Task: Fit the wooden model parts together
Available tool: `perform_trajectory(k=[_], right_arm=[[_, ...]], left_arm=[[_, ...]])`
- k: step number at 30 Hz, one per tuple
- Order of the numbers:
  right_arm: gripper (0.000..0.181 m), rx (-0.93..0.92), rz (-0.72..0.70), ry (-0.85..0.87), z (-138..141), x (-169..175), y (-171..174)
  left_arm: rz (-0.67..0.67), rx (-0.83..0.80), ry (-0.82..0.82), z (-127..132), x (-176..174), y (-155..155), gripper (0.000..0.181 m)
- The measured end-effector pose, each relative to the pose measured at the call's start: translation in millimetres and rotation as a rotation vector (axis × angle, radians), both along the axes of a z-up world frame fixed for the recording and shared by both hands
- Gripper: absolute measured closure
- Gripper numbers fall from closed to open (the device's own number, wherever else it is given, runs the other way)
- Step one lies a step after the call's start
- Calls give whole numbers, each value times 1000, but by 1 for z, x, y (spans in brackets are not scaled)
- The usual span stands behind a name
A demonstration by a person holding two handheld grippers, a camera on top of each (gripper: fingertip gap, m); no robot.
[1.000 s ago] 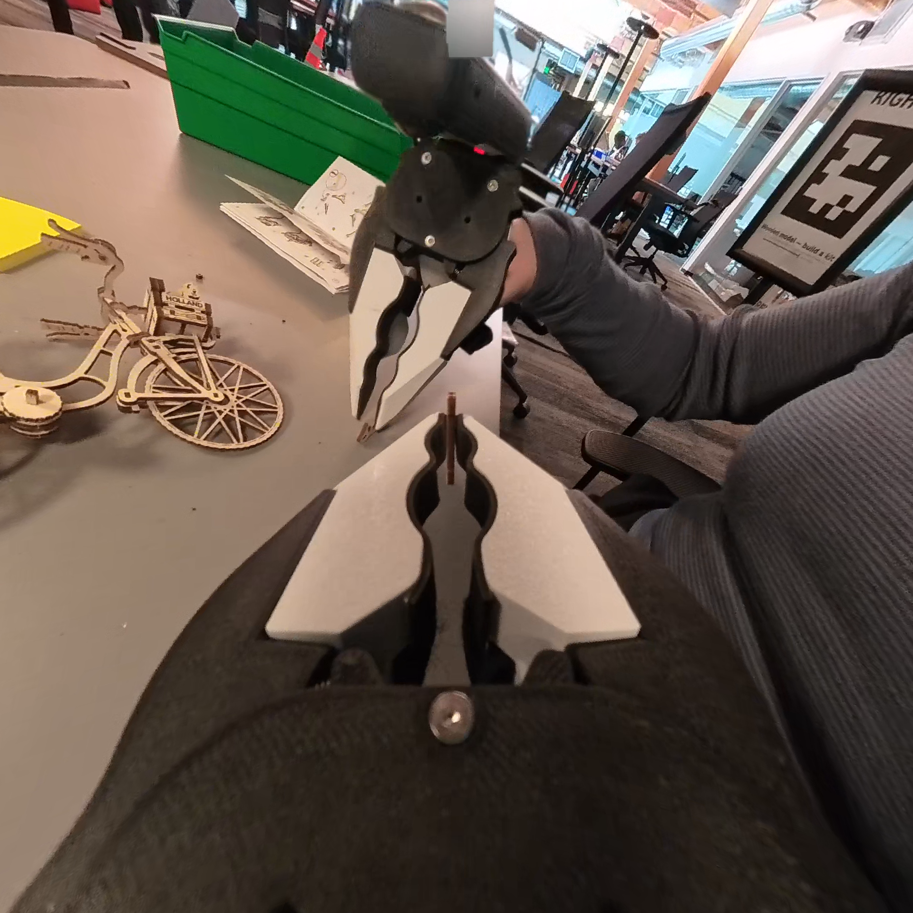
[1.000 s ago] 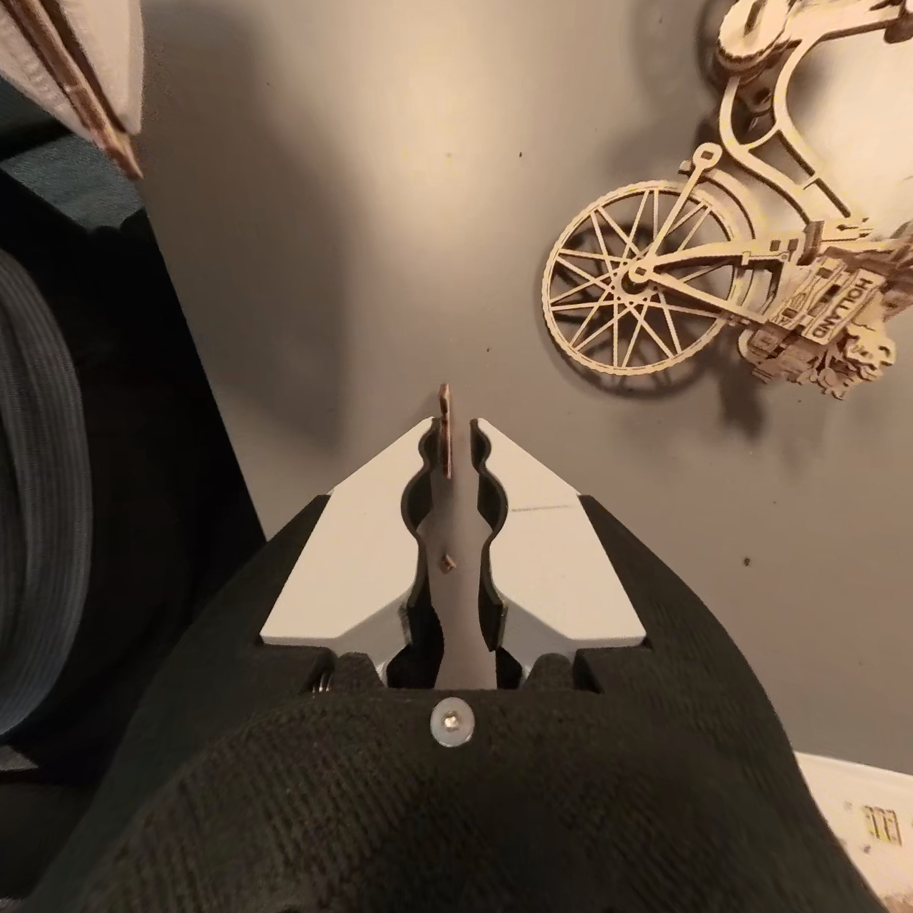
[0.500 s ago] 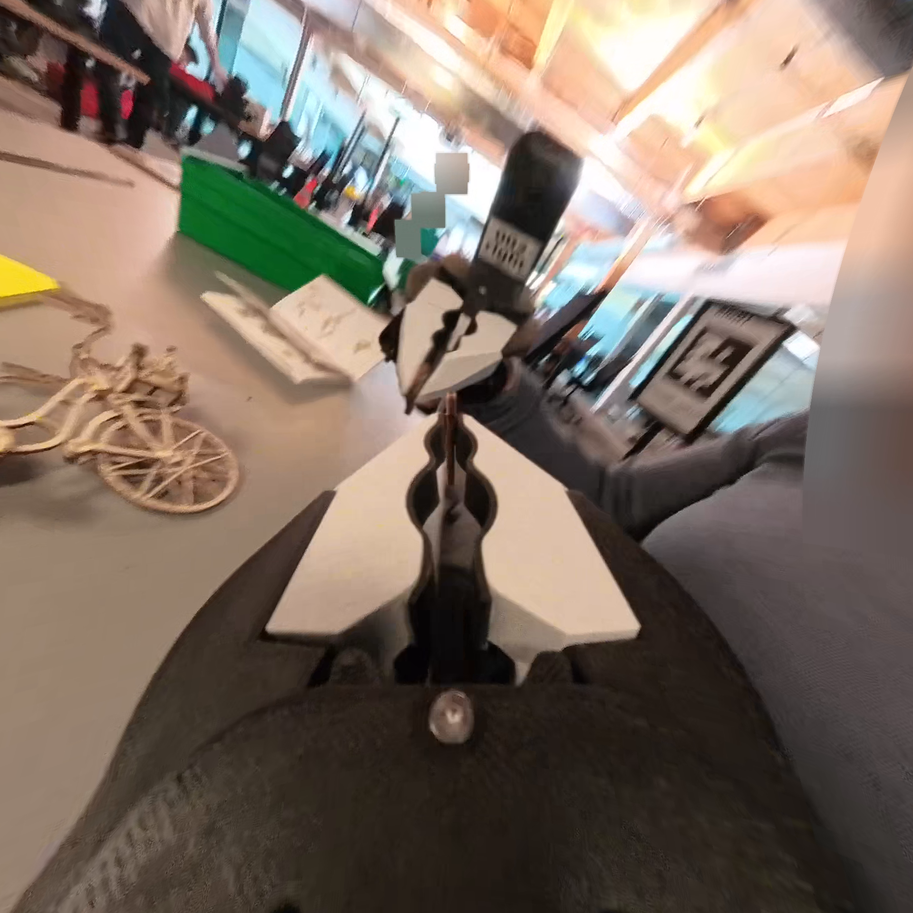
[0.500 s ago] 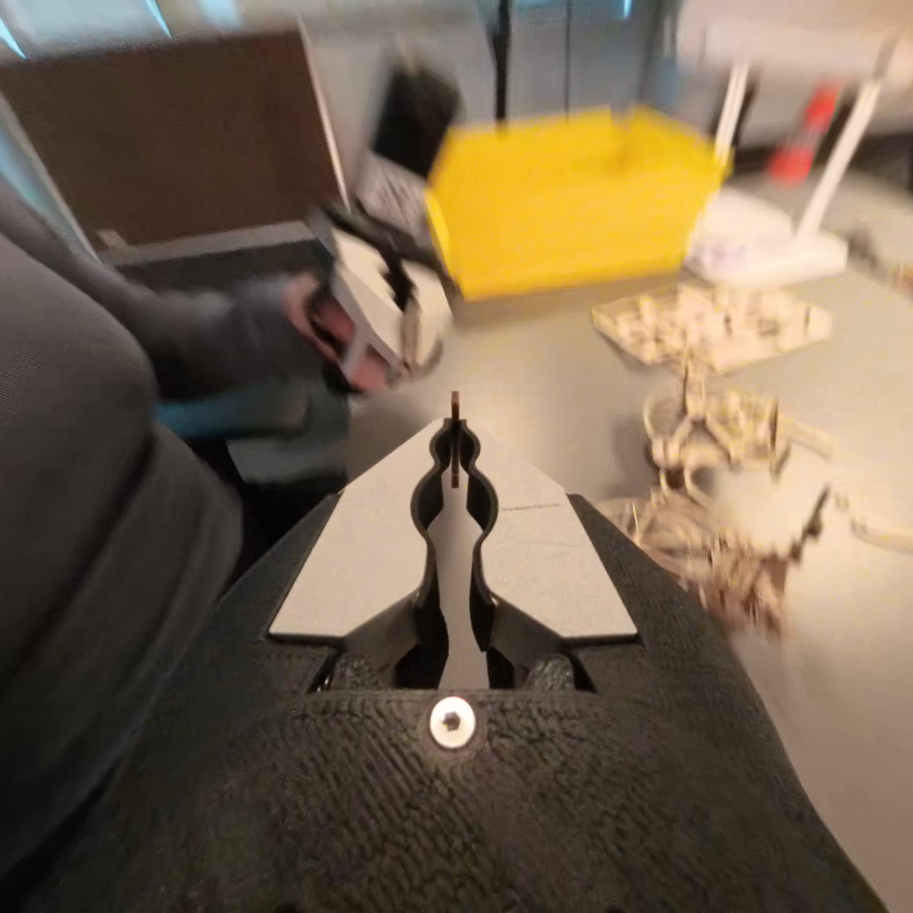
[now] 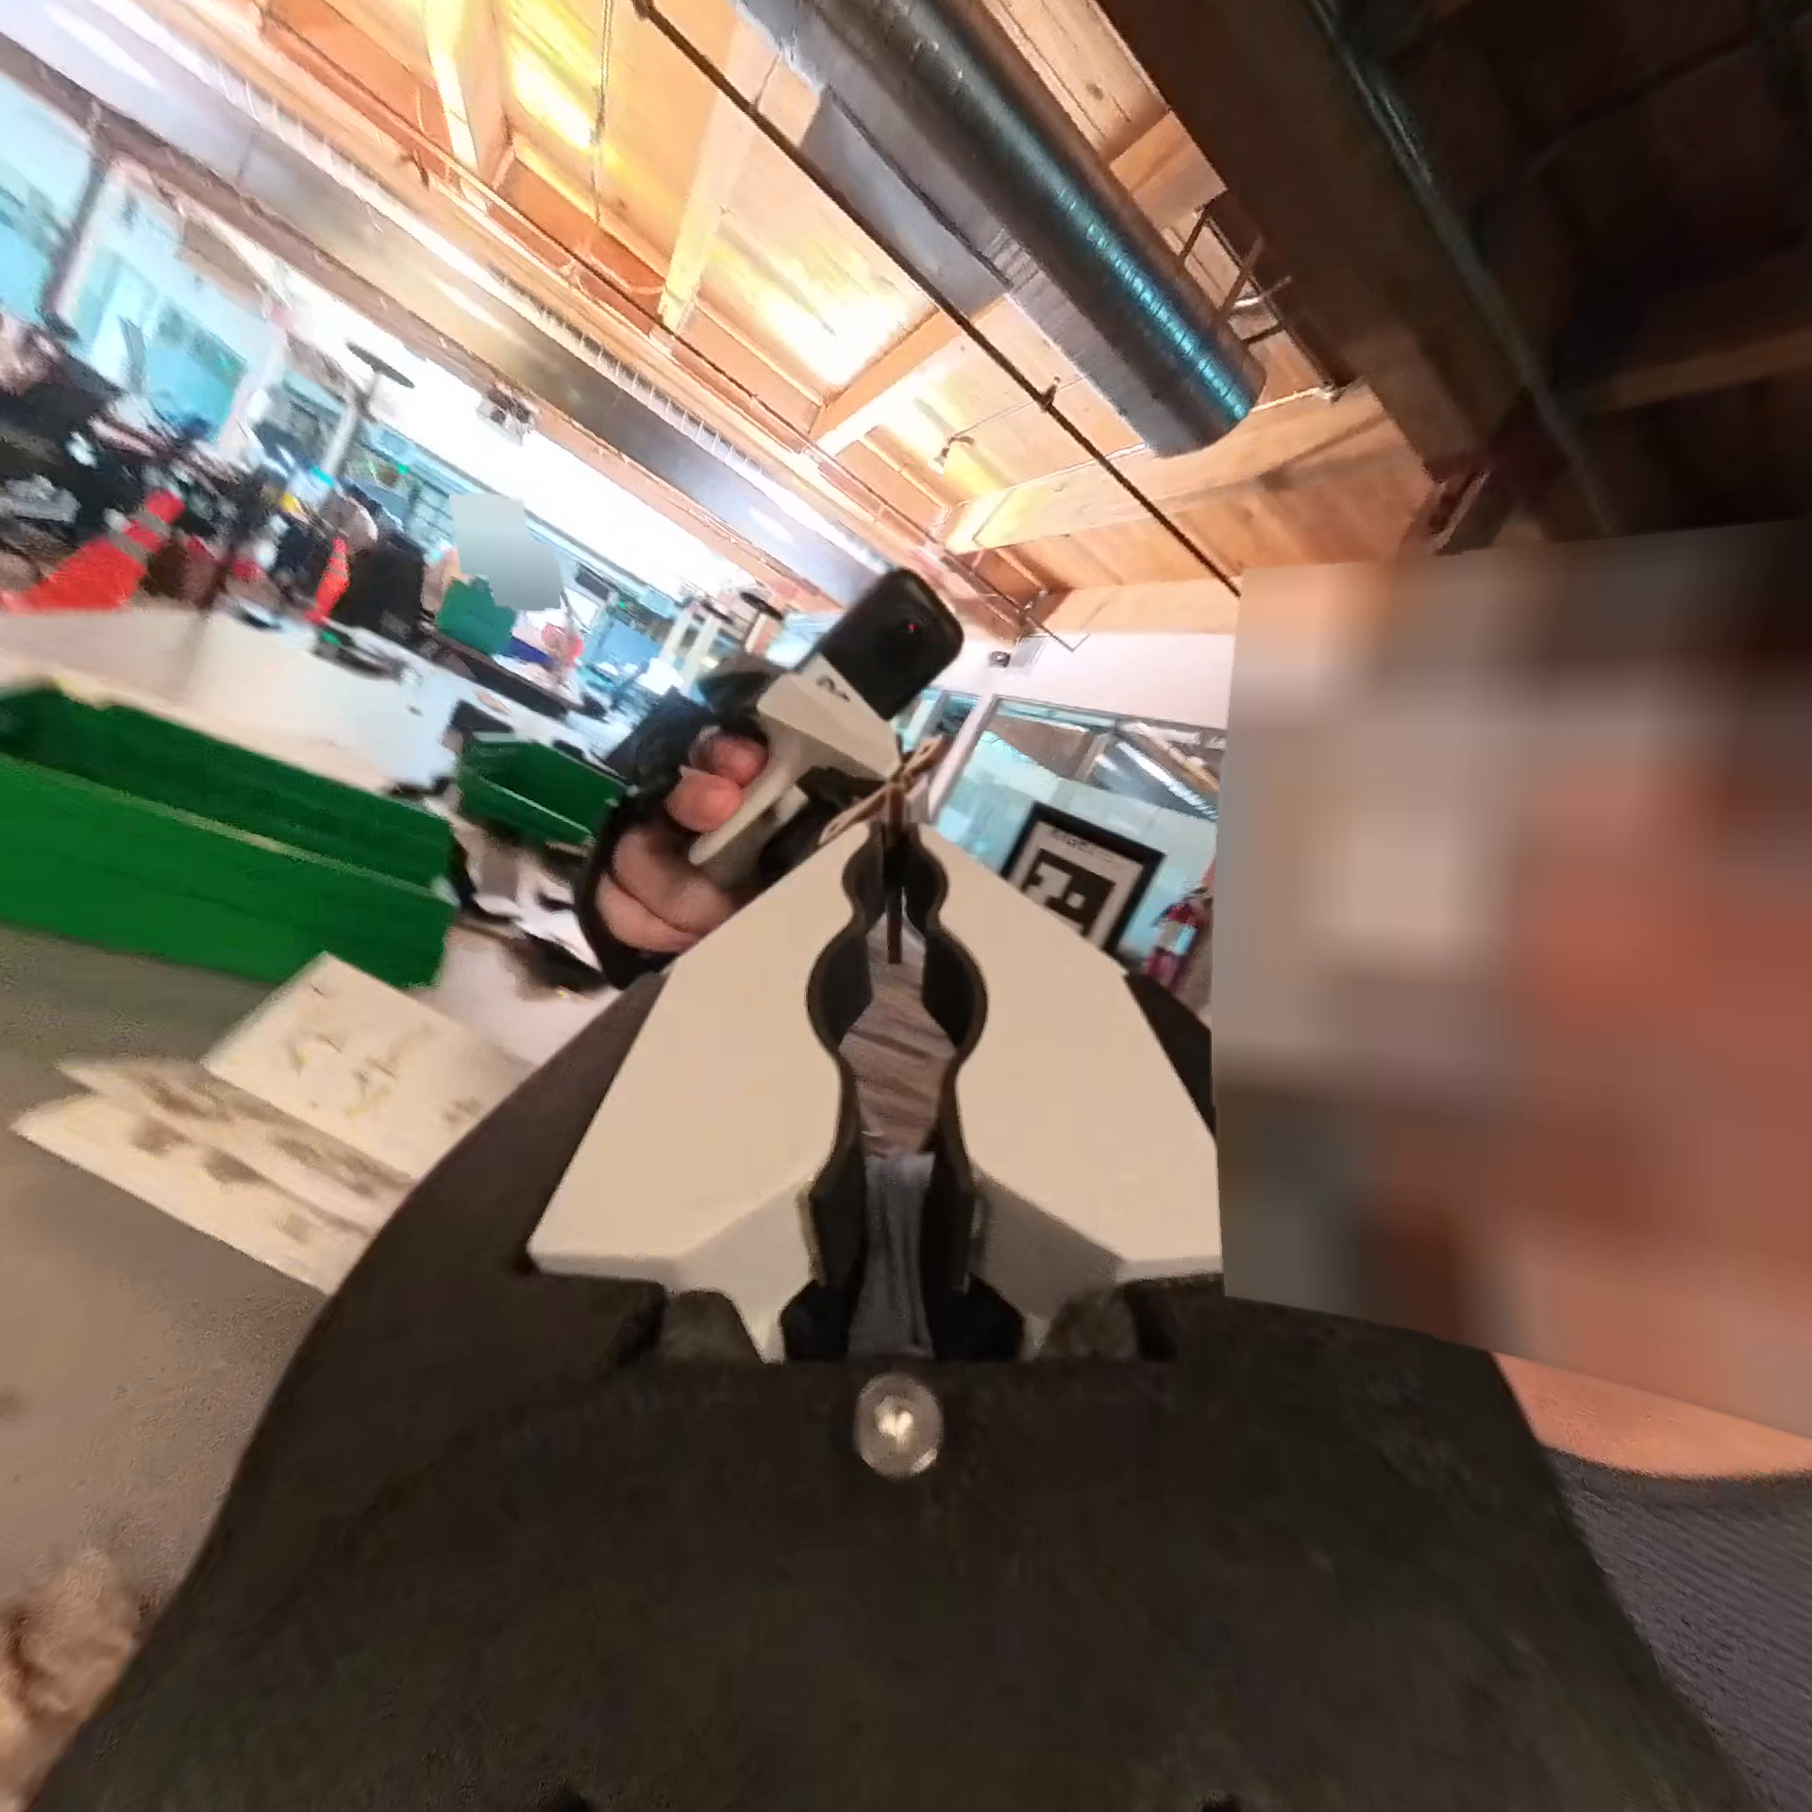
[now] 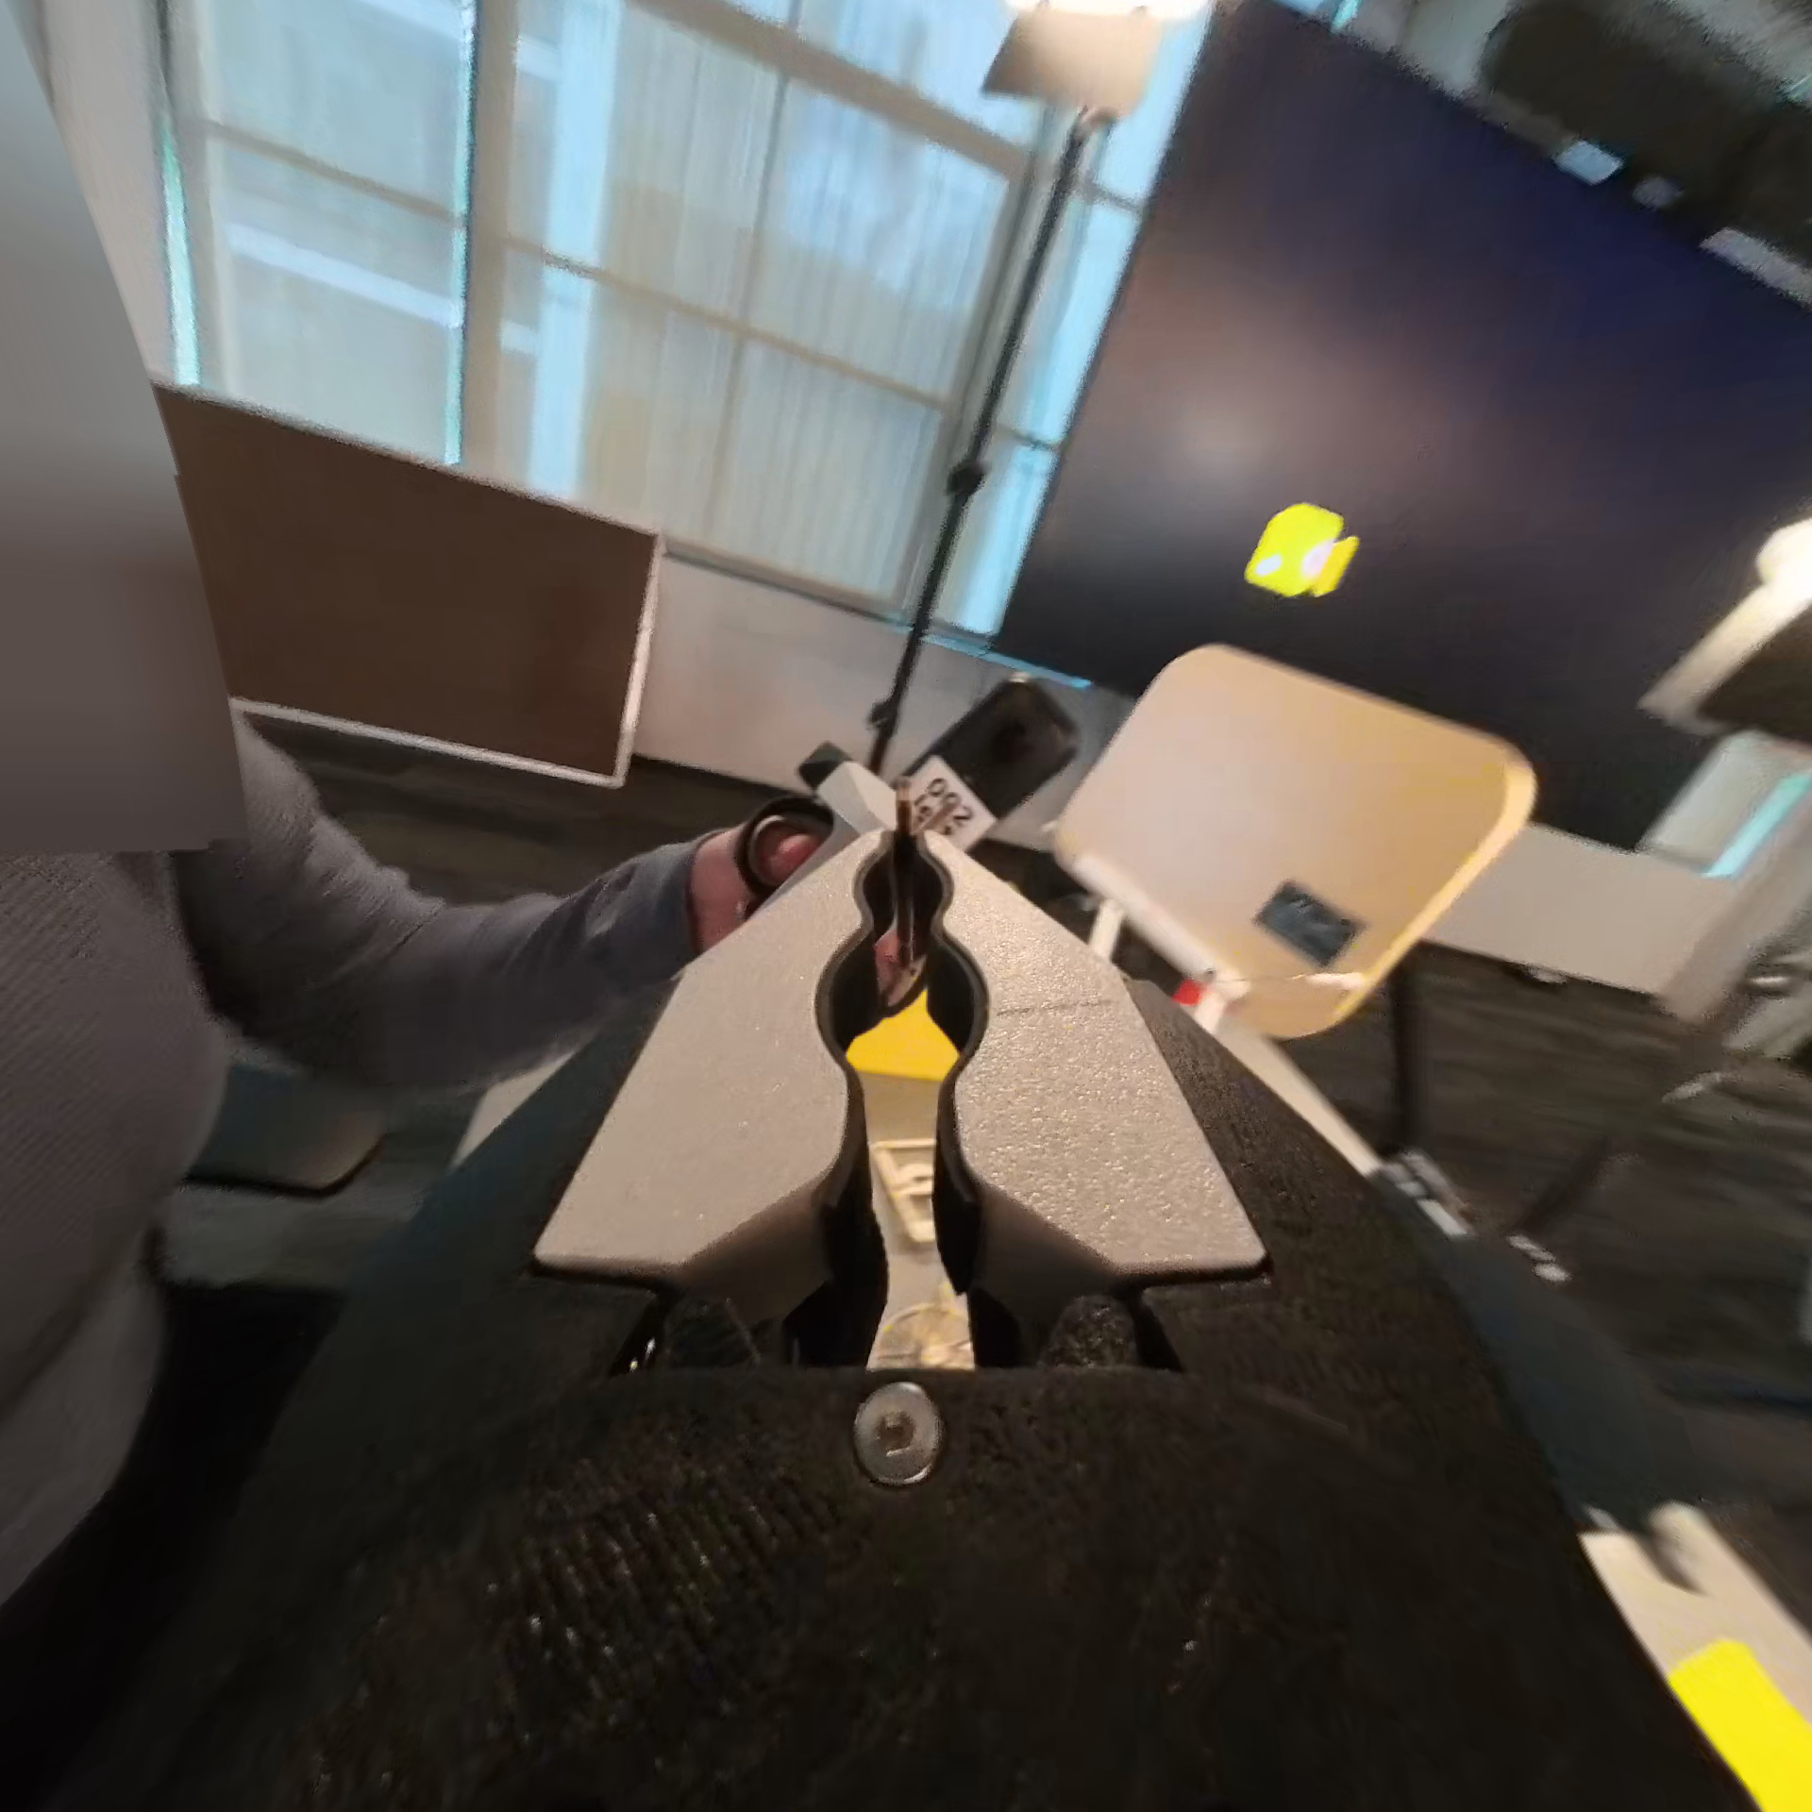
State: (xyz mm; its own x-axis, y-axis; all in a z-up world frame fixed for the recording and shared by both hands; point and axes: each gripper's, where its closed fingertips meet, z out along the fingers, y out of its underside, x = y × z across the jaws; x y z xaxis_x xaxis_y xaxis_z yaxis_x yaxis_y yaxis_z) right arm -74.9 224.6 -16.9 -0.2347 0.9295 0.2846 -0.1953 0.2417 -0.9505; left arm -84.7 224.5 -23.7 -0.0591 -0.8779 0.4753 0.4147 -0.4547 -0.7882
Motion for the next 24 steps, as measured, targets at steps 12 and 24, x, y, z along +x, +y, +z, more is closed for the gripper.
perform_trajectory(k=[12,24], right_arm=[[181,94,-579,416,80,154,63],[181,59,-757,432,76,178,106]], left_arm=[[382,367,-45,56,-2,66,181],[495,256,41,16,5,140,180]])
